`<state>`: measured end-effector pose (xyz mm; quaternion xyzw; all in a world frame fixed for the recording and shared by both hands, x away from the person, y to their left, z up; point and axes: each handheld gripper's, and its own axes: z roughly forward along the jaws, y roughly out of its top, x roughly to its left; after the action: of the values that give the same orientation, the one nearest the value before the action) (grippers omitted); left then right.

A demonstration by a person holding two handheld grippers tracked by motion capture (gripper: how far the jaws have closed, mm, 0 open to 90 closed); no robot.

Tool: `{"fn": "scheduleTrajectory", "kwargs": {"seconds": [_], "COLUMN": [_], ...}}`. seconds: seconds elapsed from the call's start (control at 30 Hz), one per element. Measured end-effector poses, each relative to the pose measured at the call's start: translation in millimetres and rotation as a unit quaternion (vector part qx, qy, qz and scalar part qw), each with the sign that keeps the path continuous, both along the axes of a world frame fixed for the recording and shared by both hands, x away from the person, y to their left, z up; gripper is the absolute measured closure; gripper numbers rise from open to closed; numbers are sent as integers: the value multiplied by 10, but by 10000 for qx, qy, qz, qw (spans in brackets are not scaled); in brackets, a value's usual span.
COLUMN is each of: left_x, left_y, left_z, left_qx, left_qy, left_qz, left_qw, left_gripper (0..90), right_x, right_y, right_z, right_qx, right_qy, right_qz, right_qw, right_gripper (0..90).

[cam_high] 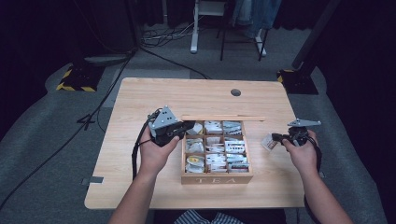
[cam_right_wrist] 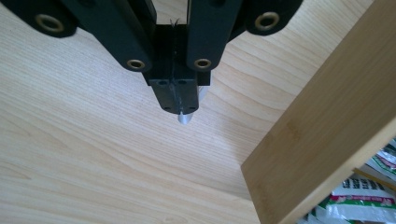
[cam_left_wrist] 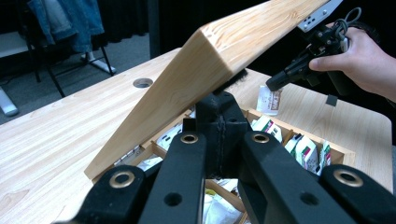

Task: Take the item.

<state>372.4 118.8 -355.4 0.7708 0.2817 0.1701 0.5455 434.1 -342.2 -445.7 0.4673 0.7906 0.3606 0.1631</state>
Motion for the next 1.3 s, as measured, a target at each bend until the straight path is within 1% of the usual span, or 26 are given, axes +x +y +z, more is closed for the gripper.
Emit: {"fn": "scheduleTrajectory", "kwargs": {"seconds": [0.07, 0.1, 0.2, 0.3, 0.4, 0.43, 0.57, 0.63, 0.67, 0.73, 0.77, 0.8, 0.83, 0.87, 0.97, 1.03, 1.13, 1.3], "left_x": [0, 1, 1, 3, 3, 3, 2, -1, -1, -1, -2, -3, -3, -4, -5, -6, -6, -4], "left_y": [0, -1, -7, -7, -7, -7, -8, -10, -10, -9, -10, -10, -9, -9, -11, -10, -5, -5], "left_z": [0, -1, -4, -4, -3, -3, -3, -6, -6, -7, -7, -7, -6, -6, -6, -6, -6, 1], "left_qx": [0, 1, 13, 9, 14, 13, 17, -2, -2, -6, -2, 0, 12, 13, 13, 19, 29, 59], "left_qy": [0, 2, 2, 1, -5, -5, -3, 7, 9, 12, 8, 10, 15, 16, 13, 18, 51, 60], "left_qz": [0, -11, -8, -13, -8, -8, -7, -3, -6, -13, -10, -11, -17, -17, -12, -18, -48, -62], "left_qw": [10000, 10000, 10000, 10000, 10000, 10000, 10000, 10000, 10000, 10000, 10000, 10000, 10000, 10000, 10000, 10000, 10000, 9999], "left_gripper": [895, 895, 895, 895, 895, 895, 895, 895, 895, 895, 895, 895, 895, 895, 895, 895, 895, 896], "right_x": [4, 6, 11, 11, 15, 15, 18, 11, 1, -7, -33, -33, -43, -62, -113, -151, -204, -278], "right_y": [-11, -15, -39, -68, -91, -95, -120, -136, -146, -155, -166, -166, -170, -175, -200, -221, -261, -339], "right_z": [-20, -27, -48, -59, -73, -79, -101, -103, -99, -95, -87, -87, -85, -85, -92, -104, -131, -191], "right_qx": [8, 39, 131, 191, 179, 177, 69, 117, 102, 86, 160, 160, 183, 179, 172, 272, 319, 368], "right_qy": [50, 56, 166, 165, 159, 165, -20, -54, -94, -117, -164, -164, -189, -233, -322, -341, -341, -244], "right_qz": [-23, -41, -76, -155, -191, -203, -267, -291, -303, -296, -284, -284, -264, -245, -216, -218, -190, -219], "right_qw": [10000, 10000, 9997, 9996, 9995, 9995, 9996, 9995, 9994, 9995, 9993, 9993, 9993, 9993, 9991, 9988, 9987, 9988], "right_gripper": [900, 900, 900, 900, 894, 880, 792, 772, 746, 736, 694, 694, 675, 638, 577, 545, 531, 531]}}
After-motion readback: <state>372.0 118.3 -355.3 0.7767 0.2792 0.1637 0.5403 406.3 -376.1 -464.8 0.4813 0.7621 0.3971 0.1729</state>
